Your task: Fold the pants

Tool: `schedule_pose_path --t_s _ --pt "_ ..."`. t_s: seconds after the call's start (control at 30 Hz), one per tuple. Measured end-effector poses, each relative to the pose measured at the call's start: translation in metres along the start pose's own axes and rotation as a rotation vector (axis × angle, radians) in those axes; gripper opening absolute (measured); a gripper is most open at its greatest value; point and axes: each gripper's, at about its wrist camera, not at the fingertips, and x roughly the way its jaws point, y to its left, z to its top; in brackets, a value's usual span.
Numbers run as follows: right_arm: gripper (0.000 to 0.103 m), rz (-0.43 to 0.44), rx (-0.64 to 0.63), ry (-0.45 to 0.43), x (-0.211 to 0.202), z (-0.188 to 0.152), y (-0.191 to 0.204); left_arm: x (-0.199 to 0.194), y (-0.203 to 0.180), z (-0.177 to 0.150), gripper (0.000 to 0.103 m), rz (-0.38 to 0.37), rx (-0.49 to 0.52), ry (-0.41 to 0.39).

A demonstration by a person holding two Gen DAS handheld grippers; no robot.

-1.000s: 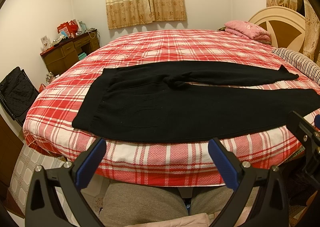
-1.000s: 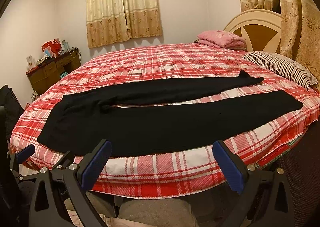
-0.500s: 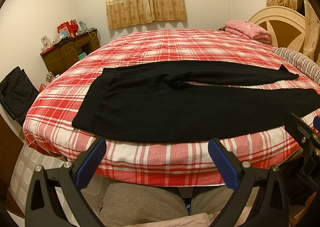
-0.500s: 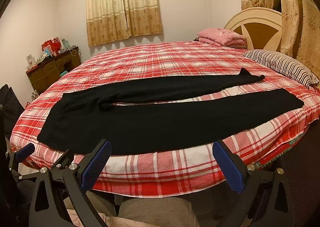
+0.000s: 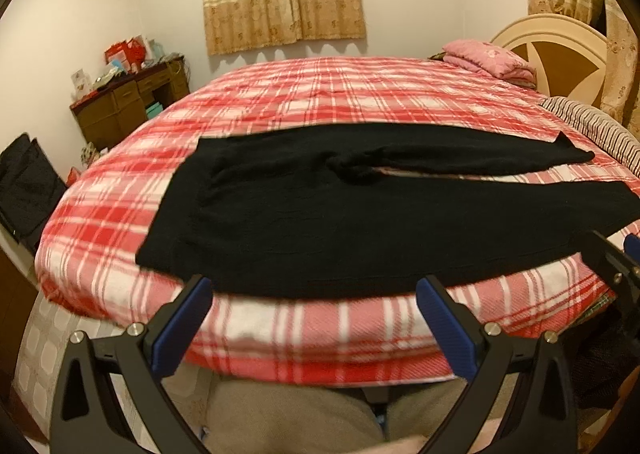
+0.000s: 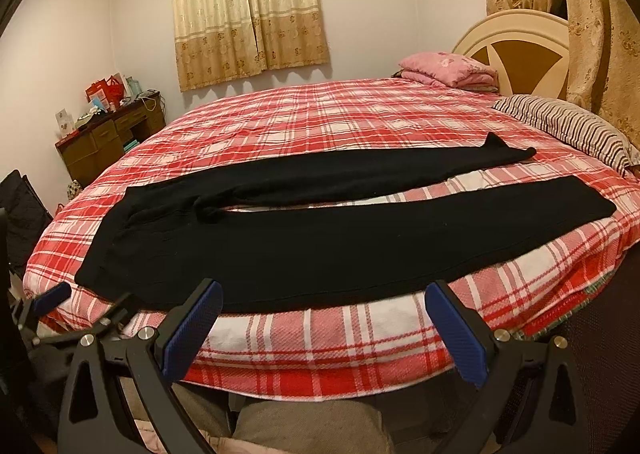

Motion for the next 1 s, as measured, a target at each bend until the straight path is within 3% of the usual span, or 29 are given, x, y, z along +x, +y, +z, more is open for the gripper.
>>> schedule_pose_path --t_s 0.23,0.43,0.63,0.9,1.0 --pt "0.102 -0.005 -0.119 0.017 0.029 0.013 -0.004 0.04 0.066 0.045 0.103 0.092 0.068 -0.079" --pt "0.102 0.032 -0.068 0.044 0.064 0.037 -0.011 0.114 0.124 0.099 0.101 0.085 -0.018 0.048" --pt "0.102 0.098 -0.035 0.053 0.102 0.064 0.0 0.17 0.144 0.13 0.077 0.072 -0.028 0.121" --pt "0.102 0.137 -0.103 0.092 0.141 0.083 0.021 0.24 0.16 0.147 0.067 -0.007 -0.111 0.281" --pt "0.102 0.152 -0.14 0.1 0.154 0.096 0.023 0.253 0.161 0.146 0.053 -0.015 -0.116 0.321"
